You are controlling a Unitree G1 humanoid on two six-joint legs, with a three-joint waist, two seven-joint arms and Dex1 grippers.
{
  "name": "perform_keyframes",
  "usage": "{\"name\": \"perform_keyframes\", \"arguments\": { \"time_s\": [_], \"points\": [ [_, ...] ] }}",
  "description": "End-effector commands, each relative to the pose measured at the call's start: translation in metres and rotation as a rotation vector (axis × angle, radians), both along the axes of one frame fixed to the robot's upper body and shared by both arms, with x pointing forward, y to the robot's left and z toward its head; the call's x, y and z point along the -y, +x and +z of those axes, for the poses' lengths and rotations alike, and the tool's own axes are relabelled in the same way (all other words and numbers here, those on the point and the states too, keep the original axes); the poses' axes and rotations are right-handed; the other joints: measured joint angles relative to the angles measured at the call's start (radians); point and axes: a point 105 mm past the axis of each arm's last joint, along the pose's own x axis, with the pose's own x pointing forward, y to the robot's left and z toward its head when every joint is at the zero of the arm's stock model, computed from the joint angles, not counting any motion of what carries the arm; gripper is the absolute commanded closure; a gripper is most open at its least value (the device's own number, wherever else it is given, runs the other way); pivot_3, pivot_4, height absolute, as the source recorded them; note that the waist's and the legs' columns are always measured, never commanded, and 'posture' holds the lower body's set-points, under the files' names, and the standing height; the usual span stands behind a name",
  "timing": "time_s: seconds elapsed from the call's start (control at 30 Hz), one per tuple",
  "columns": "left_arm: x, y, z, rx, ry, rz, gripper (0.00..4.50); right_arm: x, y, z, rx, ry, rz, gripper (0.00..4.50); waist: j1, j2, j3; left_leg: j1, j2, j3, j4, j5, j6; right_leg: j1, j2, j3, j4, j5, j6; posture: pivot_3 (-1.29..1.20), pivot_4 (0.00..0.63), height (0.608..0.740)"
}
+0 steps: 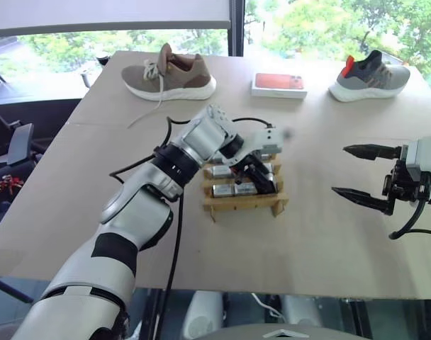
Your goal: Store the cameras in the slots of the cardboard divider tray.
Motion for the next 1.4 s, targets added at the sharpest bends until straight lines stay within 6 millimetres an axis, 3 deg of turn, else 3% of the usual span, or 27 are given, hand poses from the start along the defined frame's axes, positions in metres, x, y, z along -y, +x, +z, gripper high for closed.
{"name": "perform_keyframes", "arguments": {
  "time_s": [0.03, 0.2, 0.23, 0.37, 0.5, 0.7, 1.0, 1.4],
  "points": [
    [0.005, -0.013, 0.013, 0.060, -0.012, -0.044, 2.58, 0.000, -0.004, 0.013, 0.069, -0.002, 0.001, 0.00, -0.001, 0.000, 0.000, 0.000, 0.000, 0.000, 0.000, 0.000, 0.000, 0.000, 0.000, 0.000, 0.000, 0.000, 0.000, 0.00, 0.150, 0.740],
    [0.009, -0.022, 0.023, 0.080, -0.053, 0.001, 0.34, -0.001, -0.002, 0.012, 0.070, 0.002, 0.003, 0.00, -0.001, 0.000, 0.000, -0.002, 0.000, 0.000, -0.001, 0.000, 0.000, -0.001, 0.000, 0.000, -0.001, 0.000, 0.000, 0.00, 0.150, 0.740],
    [0.009, -0.023, 0.024, 0.084, -0.060, 0.008, 0.08, -0.001, -0.002, 0.012, 0.070, 0.003, 0.004, 0.00, -0.001, 0.000, 0.000, -0.002, 0.000, 0.000, -0.001, 0.000, 0.000, -0.001, 0.000, 0.000, -0.001, 0.000, 0.000, 0.00, 0.150, 0.740],
    [0.008, -0.027, 0.031, 0.070, -0.083, 0.048, 0.08, -0.001, 0.002, 0.011, 0.073, 0.005, 0.007, 0.00, -0.003, 0.000, 0.000, -0.001, 0.000, 0.000, -0.001, 0.000, 0.000, -0.001, 0.000, 0.001, 0.000, 0.000, 0.000, 0.00, 0.150, 0.740],
    [-0.001, -0.014, 0.019, 0.164, -0.049, 0.090, 0.08, -0.002, 0.004, 0.012, 0.077, 0.004, 0.014, 0.00, -0.004, 0.000, 0.000, 0.000, 0.000, 0.001, -0.001, 0.000, 0.000, -0.001, 0.000, 0.002, 0.000, 0.000, 0.000, 0.00, 0.150, 0.740],
    [-0.003, -0.018, 0.012, 0.182, -0.043, 0.065, 0.08, -0.003, 0.003, 0.010, 0.078, 0.000, 0.016, 0.00, -0.002, 0.000, 0.000, 0.000, 0.000, 0.001, -0.001, 0.000, 0.000, -0.001, 0.000, 0.002, 0.000, 0.000, 0.000, 0.00, 0.150, 0.740],
    [-0.002, -0.041, 0.023, 0.064, -0.078, 0.033, 0.08, -0.002, 0.001, 0.009, 0.077, -0.007, 0.008, 0.00, -0.003, 0.000, 0.000, 0.000, 0.000, 0.001, -0.001, 0.000, 0.000, -0.001, 0.000, 0.002, 0.000, 0.000, 0.000, 0.00, 0.150, 0.740],
    [-0.006, -0.037, 0.025, 0.036, -0.109, 0.088, 0.08, 0.002, 0.002, 0.009, 0.073, -0.024, 0.002, 0.00, -0.003, 0.000, 0.000, 0.000, 0.000, 0.001, -0.001, 0.000, 0.000, -0.001, 0.000, 0.003, 0.000, 0.000, 0.000, 0.00, 0.150, 0.740]
  ]
}}
